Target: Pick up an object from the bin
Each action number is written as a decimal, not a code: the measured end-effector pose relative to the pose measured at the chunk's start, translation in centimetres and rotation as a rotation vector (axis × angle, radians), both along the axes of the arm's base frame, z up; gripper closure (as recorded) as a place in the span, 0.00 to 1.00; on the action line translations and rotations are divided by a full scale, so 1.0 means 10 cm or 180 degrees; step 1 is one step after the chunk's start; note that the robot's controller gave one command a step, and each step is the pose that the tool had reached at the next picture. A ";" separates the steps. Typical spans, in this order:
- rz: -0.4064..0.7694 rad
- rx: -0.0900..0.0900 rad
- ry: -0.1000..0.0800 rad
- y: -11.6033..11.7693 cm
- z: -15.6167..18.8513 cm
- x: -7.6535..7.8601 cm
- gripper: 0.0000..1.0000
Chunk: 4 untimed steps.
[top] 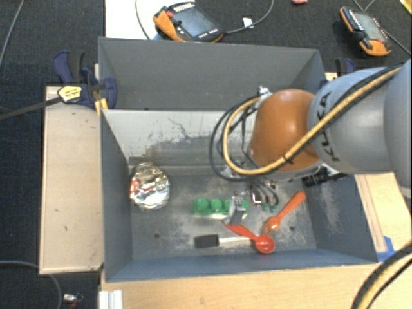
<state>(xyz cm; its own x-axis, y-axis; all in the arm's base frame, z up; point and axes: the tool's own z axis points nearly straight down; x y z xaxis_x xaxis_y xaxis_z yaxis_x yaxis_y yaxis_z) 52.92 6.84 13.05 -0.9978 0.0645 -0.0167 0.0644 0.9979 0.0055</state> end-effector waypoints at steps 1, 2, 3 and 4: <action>-0.0308 0.0000 0.0036 -0.09 -0.31 0.13 0.00; -0.0566 0.0015 0.0006 0.09 -0.61 0.20 0.00; -0.0376 0.0004 0.0008 0.14 -0.60 0.25 1.00; -0.0378 0.0005 0.0009 0.14 -0.59 0.24 1.00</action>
Offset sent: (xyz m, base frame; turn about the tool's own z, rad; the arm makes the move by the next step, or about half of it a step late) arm 0.0198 0.0081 -0.0605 0.1796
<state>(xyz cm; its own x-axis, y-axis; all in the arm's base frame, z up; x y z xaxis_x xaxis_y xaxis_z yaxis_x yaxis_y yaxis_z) 55.36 8.23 7.10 -0.9831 0.1823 -0.0138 0.1822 0.9832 0.0067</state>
